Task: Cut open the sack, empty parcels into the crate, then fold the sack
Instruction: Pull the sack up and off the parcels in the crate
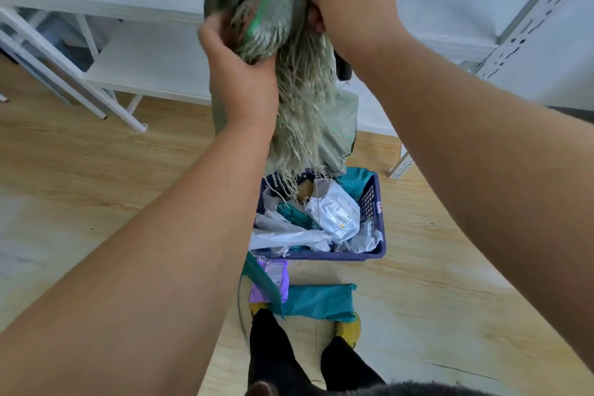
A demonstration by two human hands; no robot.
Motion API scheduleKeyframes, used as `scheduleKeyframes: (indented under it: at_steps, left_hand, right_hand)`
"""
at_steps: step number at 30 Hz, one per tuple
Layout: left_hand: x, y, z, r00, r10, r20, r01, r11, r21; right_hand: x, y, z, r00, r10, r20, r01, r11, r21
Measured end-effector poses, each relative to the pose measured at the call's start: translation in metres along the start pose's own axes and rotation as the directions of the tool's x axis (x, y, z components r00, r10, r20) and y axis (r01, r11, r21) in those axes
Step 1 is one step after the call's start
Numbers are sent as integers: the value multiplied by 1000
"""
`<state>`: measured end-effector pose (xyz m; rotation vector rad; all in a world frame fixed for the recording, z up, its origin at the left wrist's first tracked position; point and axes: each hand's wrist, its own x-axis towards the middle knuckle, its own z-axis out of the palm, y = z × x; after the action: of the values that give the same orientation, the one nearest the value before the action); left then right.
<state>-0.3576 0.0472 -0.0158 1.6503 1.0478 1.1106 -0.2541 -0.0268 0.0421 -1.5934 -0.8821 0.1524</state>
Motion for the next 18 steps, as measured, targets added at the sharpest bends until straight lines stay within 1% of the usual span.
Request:
scheduleKeyframes:
  at_steps: [1, 3, 6, 7, 10, 12, 14, 18]
  left_hand:
    - [3, 1, 0, 1000, 17, -9, -17, 1000, -13]
    - [5, 2, 0, 999, 23, 30, -22, 999, -31]
    - [5, 3, -2, 997, 33, 73, -32, 999, -9]
    - [6, 5, -4, 996, 25, 83, -22, 999, -32]
    - [8, 19, -12, 991, -62, 121, 71, 995, -75]
    - [11, 26, -20, 991, -43, 129, 40, 999, 23]
    - [13, 29, -28, 995, 7, 95, -17, 995, 101]
    - [15, 48, -36, 997, 49, 63, -57, 991, 122]
  right_hand:
    - [1, -4, -1, 1000, -4, 12, 4, 1000, -20]
    - [1, -8, -3, 999, -21, 33, 23, 998, -62]
    - [-3, -12, -2, 997, -81, 6, 81, 996, -38]
    - [-4, -14, 0, 996, -92, 1, 92, 995, -32]
    - [-4, -22, 3, 996, -89, -1, 89, 994, -56]
    - [-2, -32, 3, 995, -98, 27, 99, 994, -53]
    - [-2, -46, 3, 991, -122, 57, 125, 991, -53]
    - [0, -75, 1, 989, -134, 54, 138, 989, -60]
